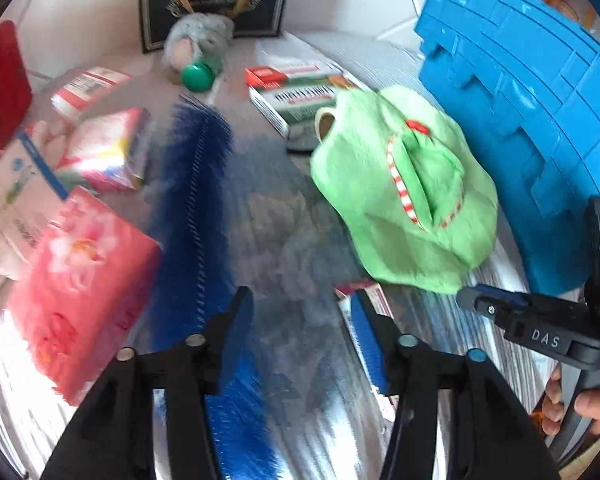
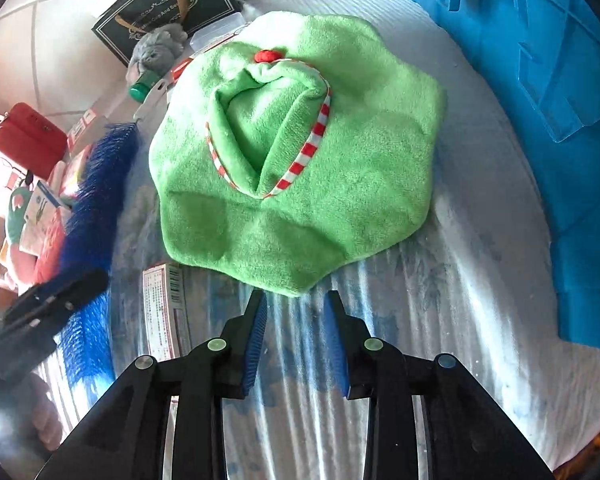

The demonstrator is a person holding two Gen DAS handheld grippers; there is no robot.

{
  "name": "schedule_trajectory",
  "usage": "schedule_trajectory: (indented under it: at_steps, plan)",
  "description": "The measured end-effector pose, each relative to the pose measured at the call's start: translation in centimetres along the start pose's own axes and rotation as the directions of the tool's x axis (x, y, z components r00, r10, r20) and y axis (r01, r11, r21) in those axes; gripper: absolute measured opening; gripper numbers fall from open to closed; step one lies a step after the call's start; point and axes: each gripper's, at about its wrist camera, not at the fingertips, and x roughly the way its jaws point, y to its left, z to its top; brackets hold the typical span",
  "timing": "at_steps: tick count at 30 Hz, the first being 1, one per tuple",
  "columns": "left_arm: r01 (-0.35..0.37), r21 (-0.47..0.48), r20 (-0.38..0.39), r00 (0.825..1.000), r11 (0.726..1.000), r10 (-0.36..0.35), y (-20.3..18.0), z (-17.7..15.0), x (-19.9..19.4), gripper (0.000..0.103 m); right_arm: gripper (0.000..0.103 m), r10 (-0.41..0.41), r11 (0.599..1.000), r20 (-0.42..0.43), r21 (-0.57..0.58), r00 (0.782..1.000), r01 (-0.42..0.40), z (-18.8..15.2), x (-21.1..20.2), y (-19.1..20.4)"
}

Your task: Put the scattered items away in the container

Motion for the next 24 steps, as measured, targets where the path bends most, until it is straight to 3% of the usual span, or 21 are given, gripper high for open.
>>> schedule_trajectory:
  at_steps: [1, 6, 10, 12, 15, 17, 19, 20, 21, 23, 24]
  plan:
    - [-0.024, -0.003, 0.009, 1.000, 1.000, 0.025, 0.3, -0.1, 0.0, 0.092, 0.037, -0.002, 1.000, 0.005, -0.003, 1.000, 0.002, 0.0, -0.1, 0.0]
    - [-0.048, -0.005, -0.078, 0.996, 0.999, 0.048, 0.2, -0.3, 4.1, 0.091, 0.038, -0.008, 0.999, 0.041, -0.036, 0.999, 0.010, 0.3, -0.9, 0.5]
    - [-0.052, -0.064, -0.120, 0.992, 0.997, 0.044, 0.5, -0.5, 7.1, 0.082, 0.040, -0.018, 0.996, 0.057, -0.086, 0.998, 0.023, 1.1, -0.9, 1.6]
    - [-0.094, -0.045, -0.094, 0.992, 0.995, 0.089, 0.5, -0.5, 7.6, 0.080, 0.040, -0.019, 0.993, 0.062, -0.116, 0.998, 0.026, 1.7, -0.7, 2.3]
    - [-0.101, -0.064, -0.080, 0.992, 0.993, 0.096, 1.0, 0.4, 8.4, 0.080, 0.040, 0.000, 0.986, 0.074, -0.167, 0.997, 0.013, 3.0, -0.2, 4.0]
    - [-0.109, -0.073, -0.074, 0.992, 0.991, 0.104, 1.3, 1.2, 9.0, 0.080, 0.045, 0.017, 0.980, 0.080, -0.198, 0.997, -0.001, 4.0, 0.4, 5.2]
    - [-0.111, -0.067, -0.066, 0.992, 0.992, 0.107, 1.2, 1.8, 9.6, 0.080, 0.060, 0.022, 0.974, 0.089, -0.226, 0.996, -0.002, 4.8, 1.3, 6.2]
    - [-0.117, -0.063, -0.061, 0.992, 0.991, 0.113, 1.2, 2.2, 9.7, 0.080, 0.062, 0.020, 0.971, 0.094, -0.239, 0.995, 0.003, 5.3, 1.9, 6.7]
    - [-0.120, -0.059, -0.053, 0.992, 0.991, 0.117, 1.1, 2.4, 9.8, 0.077, 0.064, 0.011, 0.968, 0.091, -0.249, 0.996, 0.011, 5.6, 2.7, 7.1]
    - [-0.146, -0.037, -0.026, 0.989, 0.989, 0.146, 0.6, 2.7, 9.5, 0.055, 0.065, -0.015, 0.964, 0.075, -0.265, 0.997, 0.034, 6.1, 4.6, 7.7]
    - [-0.133, -0.041, -0.019, 0.991, 0.990, 0.132, 0.6, 2.8, 9.3, 0.032, 0.067, -0.036, 0.960, 0.072, -0.273, 0.997, 0.055, 6.1, 5.5, 7.9]
